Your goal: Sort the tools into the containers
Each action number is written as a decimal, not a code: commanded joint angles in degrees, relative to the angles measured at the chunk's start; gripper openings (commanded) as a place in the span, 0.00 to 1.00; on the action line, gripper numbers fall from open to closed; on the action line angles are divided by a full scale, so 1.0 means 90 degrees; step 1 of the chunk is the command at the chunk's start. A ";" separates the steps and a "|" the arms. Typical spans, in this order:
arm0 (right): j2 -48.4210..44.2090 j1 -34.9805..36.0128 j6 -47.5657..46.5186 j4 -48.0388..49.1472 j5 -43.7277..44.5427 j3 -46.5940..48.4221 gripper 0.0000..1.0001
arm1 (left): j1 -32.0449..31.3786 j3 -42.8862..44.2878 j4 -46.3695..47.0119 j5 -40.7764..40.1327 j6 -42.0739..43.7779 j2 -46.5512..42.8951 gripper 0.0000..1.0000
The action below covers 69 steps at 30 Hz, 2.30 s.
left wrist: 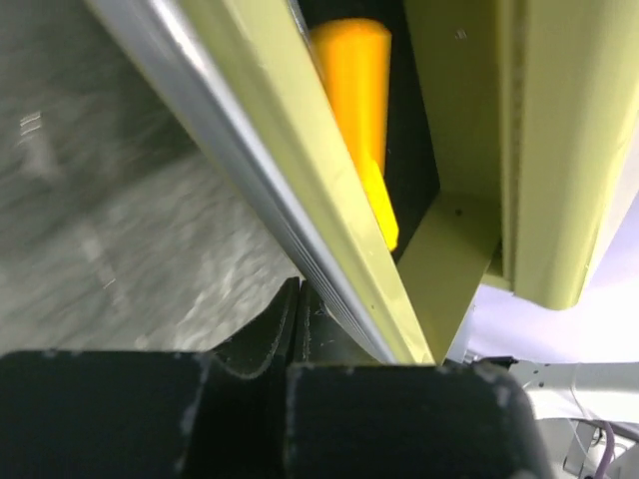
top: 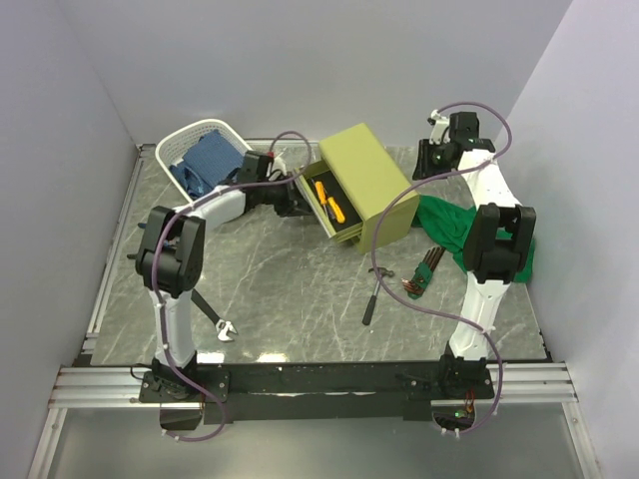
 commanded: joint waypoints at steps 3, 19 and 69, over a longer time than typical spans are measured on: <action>-0.0048 0.0111 -0.0122 -0.0099 -0.0697 0.0014 0.33 | -0.0420 0.1079 0.0170 0.0166 0.0189 0.0449 0.01; -0.0077 0.0248 -0.0112 -0.0226 -0.1119 -0.0182 0.27 | -0.0772 0.2779 0.0345 0.0107 0.0218 0.1573 0.01; -0.1034 0.1185 -0.0835 -0.0333 -0.0777 -0.0367 0.47 | -0.0274 0.1607 0.5012 0.0860 -0.3873 0.3047 0.52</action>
